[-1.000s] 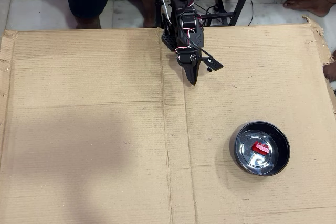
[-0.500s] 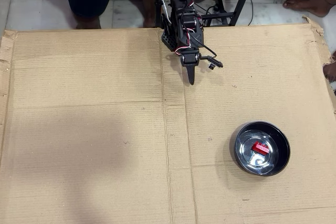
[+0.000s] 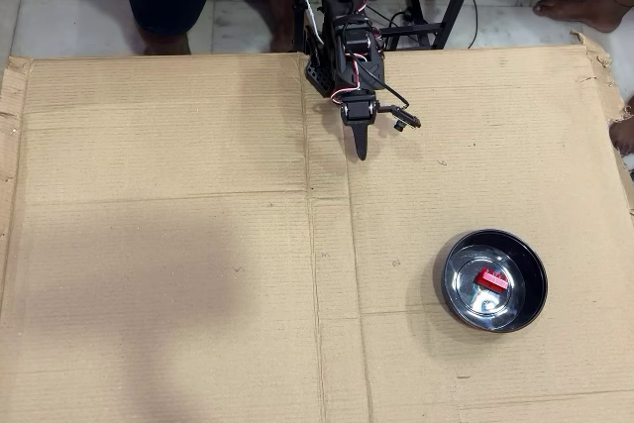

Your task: Grasp a lego block and put it in the bin.

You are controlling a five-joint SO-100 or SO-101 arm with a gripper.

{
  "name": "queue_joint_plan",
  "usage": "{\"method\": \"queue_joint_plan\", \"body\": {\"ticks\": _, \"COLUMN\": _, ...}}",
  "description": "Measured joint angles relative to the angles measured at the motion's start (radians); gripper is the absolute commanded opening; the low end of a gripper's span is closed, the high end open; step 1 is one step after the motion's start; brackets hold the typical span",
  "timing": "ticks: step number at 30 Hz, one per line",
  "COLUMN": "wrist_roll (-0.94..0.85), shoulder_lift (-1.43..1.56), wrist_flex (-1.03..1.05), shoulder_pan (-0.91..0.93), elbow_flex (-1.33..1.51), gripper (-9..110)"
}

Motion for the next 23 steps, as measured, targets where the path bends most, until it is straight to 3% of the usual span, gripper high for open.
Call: {"method": "queue_joint_plan", "body": {"ticks": 23, "wrist_roll": -0.075, "shoulder_lift": 0.0, "wrist_flex": 0.0, "shoulder_pan": -0.002, "elbow_flex": 0.0, "gripper": 0}}
